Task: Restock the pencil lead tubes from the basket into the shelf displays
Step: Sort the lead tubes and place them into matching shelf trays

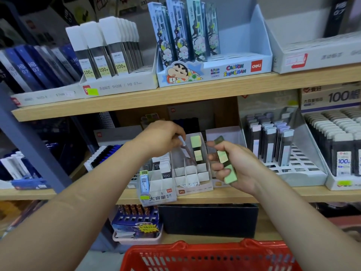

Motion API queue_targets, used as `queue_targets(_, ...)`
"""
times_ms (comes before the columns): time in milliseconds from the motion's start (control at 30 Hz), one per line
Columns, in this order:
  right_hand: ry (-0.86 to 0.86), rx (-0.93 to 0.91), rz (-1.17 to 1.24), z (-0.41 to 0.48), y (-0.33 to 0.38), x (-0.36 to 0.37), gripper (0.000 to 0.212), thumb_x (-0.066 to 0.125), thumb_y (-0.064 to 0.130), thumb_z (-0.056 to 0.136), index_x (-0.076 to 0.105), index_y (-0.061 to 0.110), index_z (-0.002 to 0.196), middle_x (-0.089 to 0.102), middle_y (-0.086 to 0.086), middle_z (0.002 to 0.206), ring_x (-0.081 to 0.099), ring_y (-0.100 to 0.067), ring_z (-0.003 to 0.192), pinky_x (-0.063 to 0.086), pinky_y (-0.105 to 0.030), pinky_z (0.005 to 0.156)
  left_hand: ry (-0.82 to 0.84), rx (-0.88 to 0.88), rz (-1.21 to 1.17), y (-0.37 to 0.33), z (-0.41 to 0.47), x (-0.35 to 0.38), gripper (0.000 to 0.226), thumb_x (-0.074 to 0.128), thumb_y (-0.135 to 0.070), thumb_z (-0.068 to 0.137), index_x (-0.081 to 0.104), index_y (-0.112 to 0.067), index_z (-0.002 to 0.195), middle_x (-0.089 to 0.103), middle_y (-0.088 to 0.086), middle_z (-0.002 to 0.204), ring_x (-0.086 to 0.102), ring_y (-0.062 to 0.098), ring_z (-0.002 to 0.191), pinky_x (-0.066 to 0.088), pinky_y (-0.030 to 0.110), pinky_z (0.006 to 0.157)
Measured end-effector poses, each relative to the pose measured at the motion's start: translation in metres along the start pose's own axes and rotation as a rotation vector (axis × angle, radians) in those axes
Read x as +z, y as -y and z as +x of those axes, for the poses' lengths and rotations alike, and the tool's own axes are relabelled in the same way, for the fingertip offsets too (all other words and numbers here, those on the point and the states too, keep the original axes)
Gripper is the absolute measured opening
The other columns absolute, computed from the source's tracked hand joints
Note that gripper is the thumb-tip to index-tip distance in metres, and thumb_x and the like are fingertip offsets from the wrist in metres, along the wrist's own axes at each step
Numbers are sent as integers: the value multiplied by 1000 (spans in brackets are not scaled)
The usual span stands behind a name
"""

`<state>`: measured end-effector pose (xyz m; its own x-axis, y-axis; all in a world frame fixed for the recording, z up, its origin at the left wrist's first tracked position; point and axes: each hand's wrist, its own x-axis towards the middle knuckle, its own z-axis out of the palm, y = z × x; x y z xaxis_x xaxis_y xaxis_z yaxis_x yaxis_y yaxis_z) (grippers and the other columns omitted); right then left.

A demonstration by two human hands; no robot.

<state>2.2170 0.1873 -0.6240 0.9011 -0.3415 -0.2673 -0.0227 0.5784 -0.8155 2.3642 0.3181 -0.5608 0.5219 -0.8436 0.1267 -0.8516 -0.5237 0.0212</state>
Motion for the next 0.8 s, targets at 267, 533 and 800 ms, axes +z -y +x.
queue_targets(267,1,-30,31,-3,3,1,27,45,-1,96,54,-3,121,59,-17,85,61,-20,67,58,-34,58,87,19,97,-6,19,-4,14,51,-17,96,61,-19,105,62,5,101,57,24,92,44,32,72)
queue_targets(533,-103,-168,-176,-3,0,0,16,66,3,89,69,7,104,76,-8,81,74,-18,71,58,-25,56,69,-54,22,-4,23,14,27,65,-28,91,64,-19,116,64,2,109,58,21,98,44,29,75)
queue_targets(800,-155,-212,-258,2,1,-4,25,59,-3,91,68,9,110,70,-18,99,71,-19,71,51,-20,51,-41,-106,-17,-6,21,24,25,64,-28,91,63,-19,113,65,5,107,59,22,97,50,33,81)
